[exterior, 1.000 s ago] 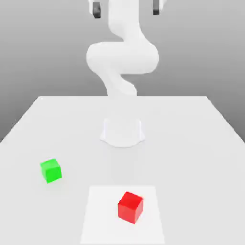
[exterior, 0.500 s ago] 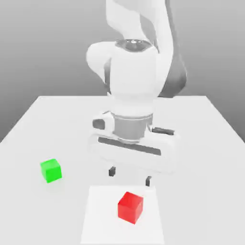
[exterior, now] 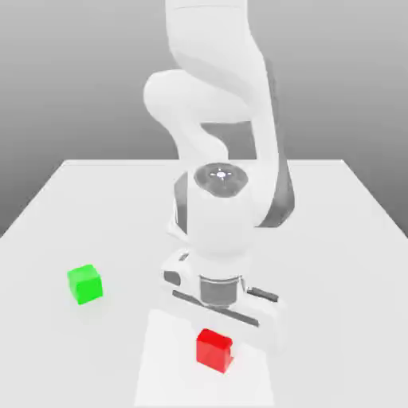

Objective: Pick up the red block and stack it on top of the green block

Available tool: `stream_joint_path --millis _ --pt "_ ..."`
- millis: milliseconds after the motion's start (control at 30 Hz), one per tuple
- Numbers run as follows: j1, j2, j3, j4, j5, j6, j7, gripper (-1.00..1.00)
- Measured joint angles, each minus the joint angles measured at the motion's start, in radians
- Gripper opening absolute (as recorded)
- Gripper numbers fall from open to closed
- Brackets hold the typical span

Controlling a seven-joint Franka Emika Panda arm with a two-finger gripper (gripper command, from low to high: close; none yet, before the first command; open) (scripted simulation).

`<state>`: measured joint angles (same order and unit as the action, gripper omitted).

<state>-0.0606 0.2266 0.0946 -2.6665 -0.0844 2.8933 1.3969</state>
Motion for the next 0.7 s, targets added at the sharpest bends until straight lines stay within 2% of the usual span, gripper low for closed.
stream_joint_path --millis 133,300,533,700 --pt "-0.020 -0.137 0.016 -0.024 0.050 -0.113 -0.036 -1.00" --pt "-0.254 -0.272 -0.085 -0.107 0.018 -0.164 0.012 -1.00" --pt "-0.497 -0.452 -0.257 -0.237 -0.020 -0.211 0.080 -1.00" --pt "-0.523 -0.352 -0.303 -0.256 0.017 -0.093 0.063 -1.00"
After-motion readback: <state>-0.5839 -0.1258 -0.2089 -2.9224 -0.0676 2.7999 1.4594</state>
